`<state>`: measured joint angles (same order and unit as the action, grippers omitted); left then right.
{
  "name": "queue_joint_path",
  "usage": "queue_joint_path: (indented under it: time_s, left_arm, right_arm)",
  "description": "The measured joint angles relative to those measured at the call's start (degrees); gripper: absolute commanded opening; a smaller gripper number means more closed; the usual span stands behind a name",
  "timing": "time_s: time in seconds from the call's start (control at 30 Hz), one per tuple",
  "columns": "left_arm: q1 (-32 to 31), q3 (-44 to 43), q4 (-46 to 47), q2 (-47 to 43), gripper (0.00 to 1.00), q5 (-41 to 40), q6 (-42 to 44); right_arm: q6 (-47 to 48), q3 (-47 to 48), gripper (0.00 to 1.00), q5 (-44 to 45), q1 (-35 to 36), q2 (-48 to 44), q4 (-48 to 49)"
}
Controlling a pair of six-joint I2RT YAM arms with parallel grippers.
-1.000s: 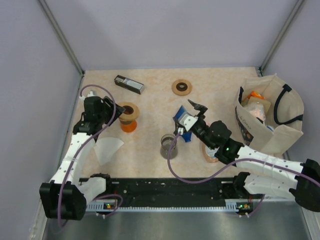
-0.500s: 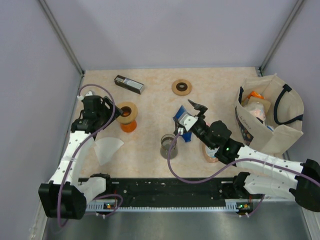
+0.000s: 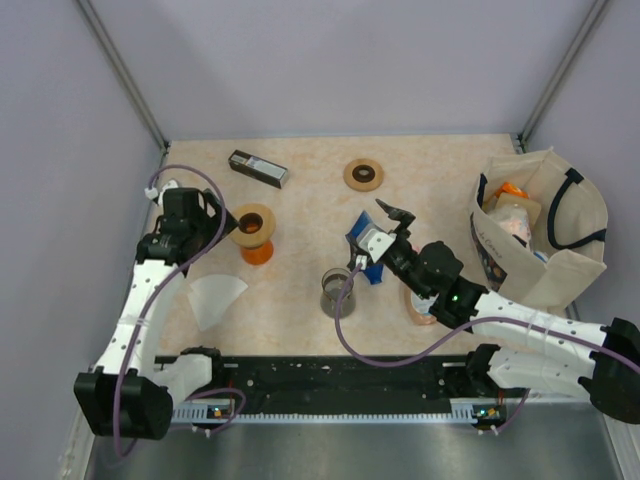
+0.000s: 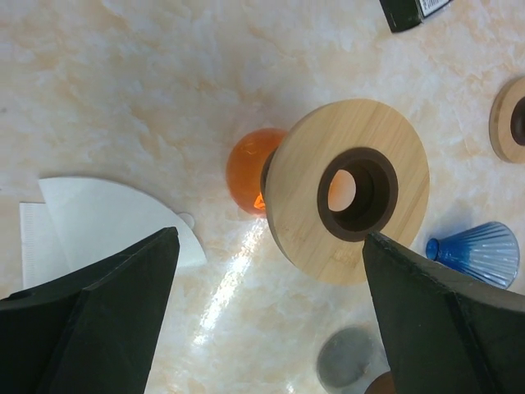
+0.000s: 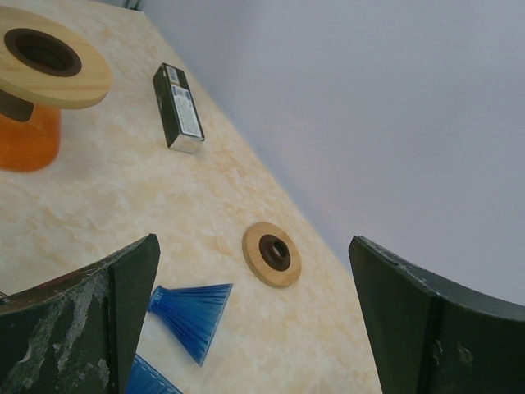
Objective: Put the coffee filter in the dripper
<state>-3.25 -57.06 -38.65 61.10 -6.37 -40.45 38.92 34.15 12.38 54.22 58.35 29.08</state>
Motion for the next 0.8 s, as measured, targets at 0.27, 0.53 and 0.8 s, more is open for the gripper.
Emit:
queue_joint_path:
  time_s: [0.27,0.53,0.8]
  left_arm:
    - [0.0,-3.91,-4.7,-2.67,0.99,-6.16,0.52]
    - [0.11,-3.61,-0.79,-8.07,0.99,3.78,5.38]
    - [0.11,1.42,6.78,-13.33,0.99,13.84,7.98]
  right_arm:
    - [-1.53,0.02,0.99,0.94,0.0,0.0,-0.07]
    - [-18.1,14.93,0.99,10.32,-4.7,6.84,-14.53]
    - [-42.84,36.94,0.98,8.44,-15.47,20.35,-39.3]
